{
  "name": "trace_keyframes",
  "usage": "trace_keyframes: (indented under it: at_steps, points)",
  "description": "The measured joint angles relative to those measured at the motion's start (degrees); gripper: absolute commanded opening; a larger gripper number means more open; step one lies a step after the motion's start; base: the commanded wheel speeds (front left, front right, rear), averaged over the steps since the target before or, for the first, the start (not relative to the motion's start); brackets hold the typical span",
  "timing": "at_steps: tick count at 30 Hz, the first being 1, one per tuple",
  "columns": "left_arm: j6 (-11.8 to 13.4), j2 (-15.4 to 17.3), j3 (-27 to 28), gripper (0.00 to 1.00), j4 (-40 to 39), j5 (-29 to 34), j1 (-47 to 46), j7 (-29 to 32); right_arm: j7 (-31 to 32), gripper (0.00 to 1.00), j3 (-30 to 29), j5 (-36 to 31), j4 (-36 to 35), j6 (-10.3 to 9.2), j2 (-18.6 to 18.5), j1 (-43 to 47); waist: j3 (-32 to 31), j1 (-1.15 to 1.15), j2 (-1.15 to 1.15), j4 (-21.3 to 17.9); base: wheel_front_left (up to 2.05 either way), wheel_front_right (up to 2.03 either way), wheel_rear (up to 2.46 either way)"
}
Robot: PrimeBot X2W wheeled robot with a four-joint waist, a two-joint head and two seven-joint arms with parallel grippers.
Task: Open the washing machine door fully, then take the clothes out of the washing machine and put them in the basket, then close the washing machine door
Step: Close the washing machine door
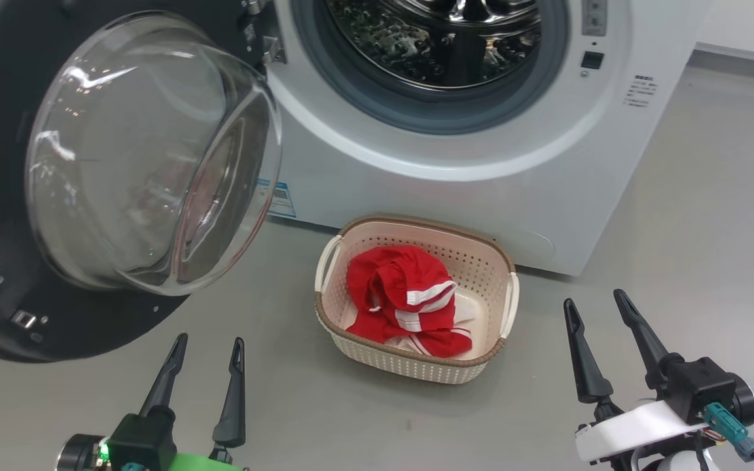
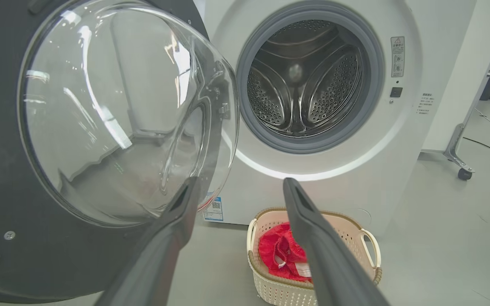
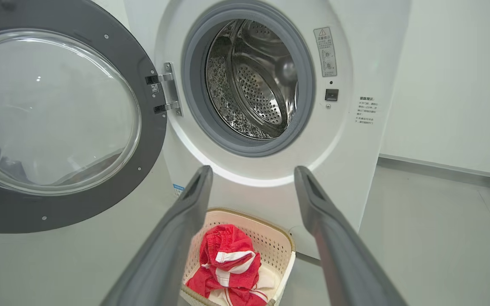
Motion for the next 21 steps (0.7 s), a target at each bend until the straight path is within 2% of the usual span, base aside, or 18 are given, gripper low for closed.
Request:
trace_keyframes:
  at_steps: [14, 21]
  points:
    - [0.18, -0.05, -0.33, 1.0, 1.47, -0.11, -0.07, -0.34, 0.0, 1.0, -0.54, -0.12, 0.27, 0.16, 0.01, 0.02, -0.26, 0.0, 0.0, 11.11, 0.0, 0.0, 0.0]
    - [0.49, -0.01, 1.34, 1.0, 1.37, -0.16, -0.04, -0.52, 0.0, 1.0, 1.98, -0.18, 0.86, 0.99, 0.16, 0.01, -0.87, 0.0, 0.0, 14.53, 0.0, 0.0, 0.0]
